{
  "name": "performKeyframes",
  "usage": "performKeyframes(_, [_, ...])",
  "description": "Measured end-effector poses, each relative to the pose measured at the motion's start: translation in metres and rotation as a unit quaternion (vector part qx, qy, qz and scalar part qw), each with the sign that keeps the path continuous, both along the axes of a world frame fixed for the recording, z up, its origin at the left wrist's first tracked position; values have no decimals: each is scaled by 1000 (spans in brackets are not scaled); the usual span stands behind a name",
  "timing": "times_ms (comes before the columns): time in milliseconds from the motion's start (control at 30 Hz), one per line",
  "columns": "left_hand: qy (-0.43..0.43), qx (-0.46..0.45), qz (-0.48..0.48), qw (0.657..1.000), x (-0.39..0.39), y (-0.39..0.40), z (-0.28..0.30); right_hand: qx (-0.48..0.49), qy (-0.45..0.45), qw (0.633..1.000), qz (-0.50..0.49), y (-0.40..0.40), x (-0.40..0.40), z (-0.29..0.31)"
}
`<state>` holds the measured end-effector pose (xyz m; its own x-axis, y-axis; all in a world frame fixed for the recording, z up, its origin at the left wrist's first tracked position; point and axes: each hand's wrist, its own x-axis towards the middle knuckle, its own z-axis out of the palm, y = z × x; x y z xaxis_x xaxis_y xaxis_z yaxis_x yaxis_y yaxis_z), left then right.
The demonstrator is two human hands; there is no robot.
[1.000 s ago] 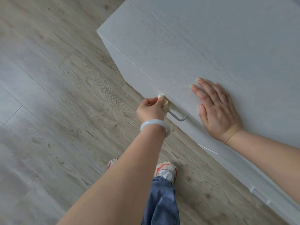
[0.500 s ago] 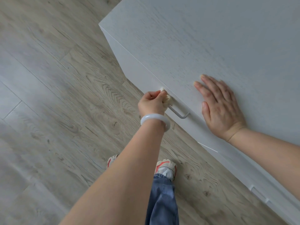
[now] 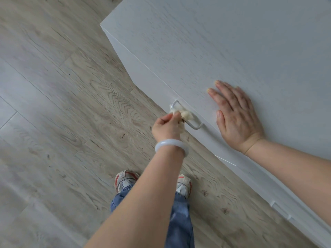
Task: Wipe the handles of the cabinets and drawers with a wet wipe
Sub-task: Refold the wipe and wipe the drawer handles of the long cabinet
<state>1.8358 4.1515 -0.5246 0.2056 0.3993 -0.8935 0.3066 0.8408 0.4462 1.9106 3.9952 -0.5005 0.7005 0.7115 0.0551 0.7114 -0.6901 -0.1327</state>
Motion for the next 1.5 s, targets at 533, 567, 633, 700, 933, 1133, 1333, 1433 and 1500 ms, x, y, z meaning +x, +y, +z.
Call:
performKeyframes(533, [-49, -97, 42, 993, 12, 13, -4, 3, 4, 1000, 0, -1, 1, 0])
performKeyframes(567, [-57, -102, 54, 992, 12, 9, -2, 3, 4, 1000, -1, -1, 1, 0])
performKeyframes(633, [-59, -117, 56, 990, 7, -10, 1, 2, 6, 1000, -2, 0, 2, 1])
performKeyframes(700, [-45, -129, 37, 990, 0, -32, 4, 0, 6, 1000, -2, -1, 2, 1])
performKeyframes(933, [-67, -68, 38, 995, 13, 10, -5, -1, 5, 1000, -3, 0, 1, 0])
performKeyframes(1133, [-52, -140, -10, 989, 0, -14, -5, -5, 4, 1000, -5, 0, 1, 1])
performKeyframes(1333, [-61, -63, -18, 996, 11, 19, -8, -5, 5, 1000, -3, -1, 1, 1])
performKeyframes(1433, [-22, -28, -64, 997, 7, 8, -6, -9, 7, 1000, -4, -1, 2, 1])
performKeyframes(1500, [-16, -27, -94, 995, 2, -4, -6, -8, 5, 1000, -2, 0, 2, 1])
